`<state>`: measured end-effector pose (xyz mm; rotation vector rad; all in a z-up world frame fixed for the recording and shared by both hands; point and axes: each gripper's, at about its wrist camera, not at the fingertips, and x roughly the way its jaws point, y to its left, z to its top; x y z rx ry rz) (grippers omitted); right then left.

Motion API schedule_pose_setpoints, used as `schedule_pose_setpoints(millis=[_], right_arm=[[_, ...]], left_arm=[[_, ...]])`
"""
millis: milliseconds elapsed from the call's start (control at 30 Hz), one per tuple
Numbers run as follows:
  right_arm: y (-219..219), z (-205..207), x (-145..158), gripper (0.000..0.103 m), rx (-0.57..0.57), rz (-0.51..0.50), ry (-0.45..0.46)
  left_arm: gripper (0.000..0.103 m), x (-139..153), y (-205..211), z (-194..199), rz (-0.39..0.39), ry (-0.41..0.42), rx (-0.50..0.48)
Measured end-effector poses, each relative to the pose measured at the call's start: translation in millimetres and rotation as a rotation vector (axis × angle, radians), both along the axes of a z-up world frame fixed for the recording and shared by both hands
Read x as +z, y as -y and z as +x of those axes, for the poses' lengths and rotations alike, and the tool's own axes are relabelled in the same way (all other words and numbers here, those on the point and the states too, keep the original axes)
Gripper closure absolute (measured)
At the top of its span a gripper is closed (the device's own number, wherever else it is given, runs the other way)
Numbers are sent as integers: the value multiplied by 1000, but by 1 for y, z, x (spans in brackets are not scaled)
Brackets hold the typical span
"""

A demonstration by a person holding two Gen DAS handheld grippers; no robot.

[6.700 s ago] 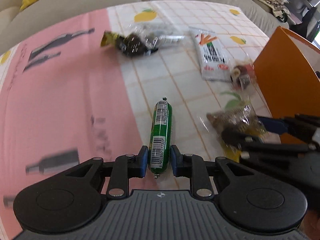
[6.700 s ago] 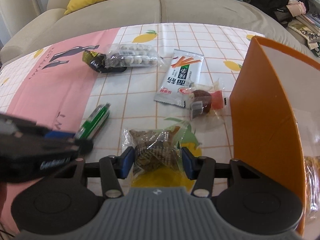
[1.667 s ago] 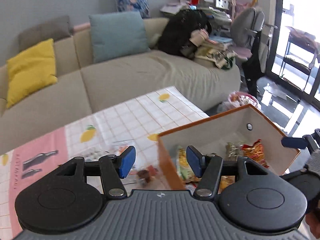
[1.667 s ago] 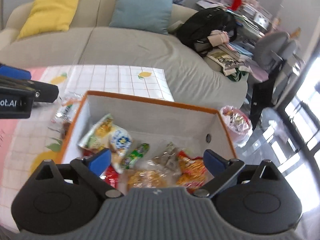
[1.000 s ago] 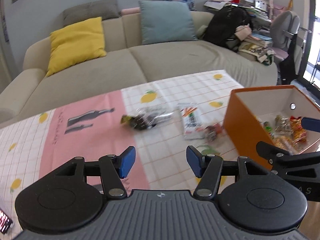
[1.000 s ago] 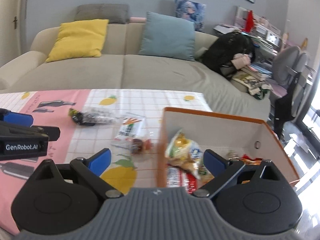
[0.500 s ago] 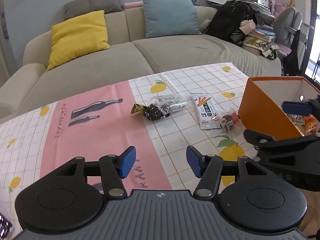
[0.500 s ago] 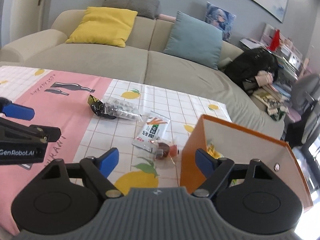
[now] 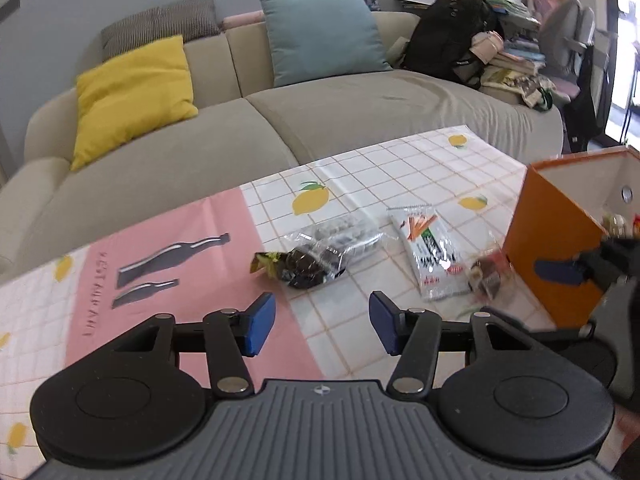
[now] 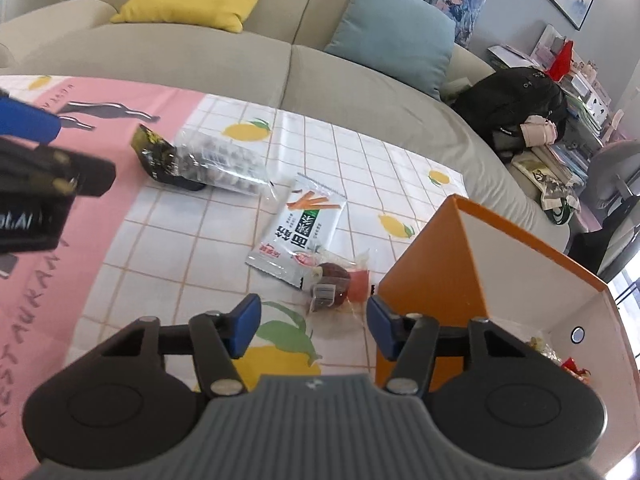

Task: Organize snacks
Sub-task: 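Grasp the white-snack bag with the left tool while the right tool grasps the brown snack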

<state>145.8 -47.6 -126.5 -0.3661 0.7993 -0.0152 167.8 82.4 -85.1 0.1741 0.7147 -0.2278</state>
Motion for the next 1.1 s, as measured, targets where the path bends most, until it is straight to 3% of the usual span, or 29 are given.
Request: schedule_pose_setpoints(millis=[167,400,733,833,967,1100], right_arm=[[3,17,-12,54,-31,5,-9],[6,29,-23,55,-35,10,-3],[11,41,-34,55,-41,-18,12],[12,41,-34,59,-43,-11,20],[14,38,-32,66,-33,4,29],[13,34,-31,70,-18,22,24]], left_arm=[[46,-8,3,26,-84,-33,52],[49,-27,18,51,-54,-43,38],[49,-39,20,78,-75,-64,77],[68,-42,15,82,-123,-83,94],[102,-44,11,85,-141,-114,102],[103,-42,11,79,-144,-116,116]])
